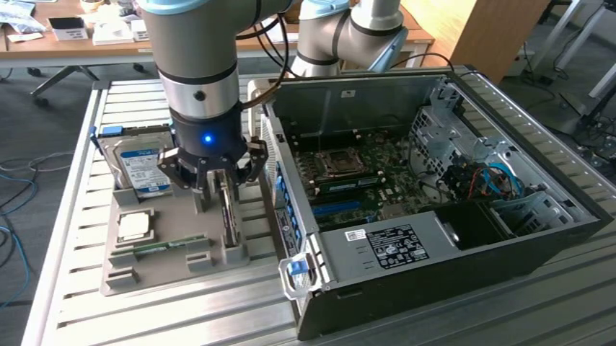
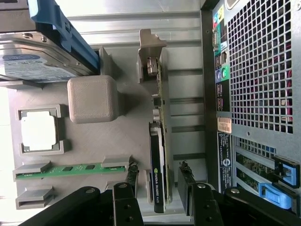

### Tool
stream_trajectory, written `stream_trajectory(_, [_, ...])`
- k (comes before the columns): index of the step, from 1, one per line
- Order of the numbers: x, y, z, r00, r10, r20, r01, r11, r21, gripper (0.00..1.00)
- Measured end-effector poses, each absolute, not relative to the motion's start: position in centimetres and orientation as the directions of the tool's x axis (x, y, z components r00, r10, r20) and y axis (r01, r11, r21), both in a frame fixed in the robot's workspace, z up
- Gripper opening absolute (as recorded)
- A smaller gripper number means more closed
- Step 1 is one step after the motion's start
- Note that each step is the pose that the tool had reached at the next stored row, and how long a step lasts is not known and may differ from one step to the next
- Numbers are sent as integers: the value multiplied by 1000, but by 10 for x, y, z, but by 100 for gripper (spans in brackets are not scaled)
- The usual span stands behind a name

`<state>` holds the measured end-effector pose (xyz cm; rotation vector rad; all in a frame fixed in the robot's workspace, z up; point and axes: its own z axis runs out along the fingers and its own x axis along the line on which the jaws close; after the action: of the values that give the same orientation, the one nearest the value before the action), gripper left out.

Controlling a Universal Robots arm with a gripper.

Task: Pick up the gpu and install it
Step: 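Pick up the gpu and move the gpu toward the slot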

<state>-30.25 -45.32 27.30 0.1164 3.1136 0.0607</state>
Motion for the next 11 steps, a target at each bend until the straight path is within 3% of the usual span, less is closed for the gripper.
stream_trajectory(11, [-303,-453,270,-997,75,-24,74,996,40,47])
